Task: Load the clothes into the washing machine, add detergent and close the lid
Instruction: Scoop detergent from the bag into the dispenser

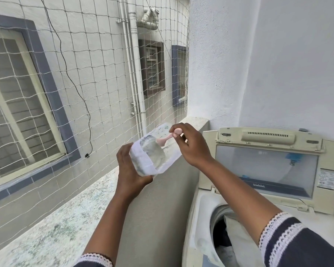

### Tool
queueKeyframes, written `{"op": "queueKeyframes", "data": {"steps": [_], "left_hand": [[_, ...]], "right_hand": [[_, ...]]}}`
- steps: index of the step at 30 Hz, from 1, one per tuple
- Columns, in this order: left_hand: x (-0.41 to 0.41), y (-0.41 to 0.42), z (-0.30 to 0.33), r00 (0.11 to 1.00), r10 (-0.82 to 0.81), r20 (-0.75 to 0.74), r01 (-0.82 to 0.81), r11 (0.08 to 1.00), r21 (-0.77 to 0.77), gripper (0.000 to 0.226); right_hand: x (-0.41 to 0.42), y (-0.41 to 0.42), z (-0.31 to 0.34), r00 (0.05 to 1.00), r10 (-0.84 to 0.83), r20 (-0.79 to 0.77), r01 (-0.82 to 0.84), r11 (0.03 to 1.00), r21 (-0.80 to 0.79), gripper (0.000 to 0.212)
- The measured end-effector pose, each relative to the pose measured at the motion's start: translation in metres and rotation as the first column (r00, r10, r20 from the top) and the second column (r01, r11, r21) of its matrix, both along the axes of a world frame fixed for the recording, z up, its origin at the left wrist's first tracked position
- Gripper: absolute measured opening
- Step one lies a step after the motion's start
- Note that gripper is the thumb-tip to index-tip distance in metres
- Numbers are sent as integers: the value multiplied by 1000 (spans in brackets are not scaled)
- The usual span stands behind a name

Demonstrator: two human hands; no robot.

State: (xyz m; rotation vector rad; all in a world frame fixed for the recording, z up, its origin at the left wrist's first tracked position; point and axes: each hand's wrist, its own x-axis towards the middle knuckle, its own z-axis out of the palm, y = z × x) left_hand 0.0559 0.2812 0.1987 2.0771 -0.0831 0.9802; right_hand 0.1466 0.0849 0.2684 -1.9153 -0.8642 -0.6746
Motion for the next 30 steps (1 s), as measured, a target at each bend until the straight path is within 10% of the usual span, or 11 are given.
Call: {"op": "queueKeyframes", "data": {"steps": [14, 30], "left_hand": [[-2, -3, 5, 993, -121, -4, 119, 986, -117, 104], [8, 1, 1, 999, -32, 7, 32, 996, -86, 100]], "right_hand": [[-4, -2, -15, 984, -179, -10, 179, 980, 89, 28], [-27, 20, -20, 635, 225, -739, 251, 844, 473, 16]]}}
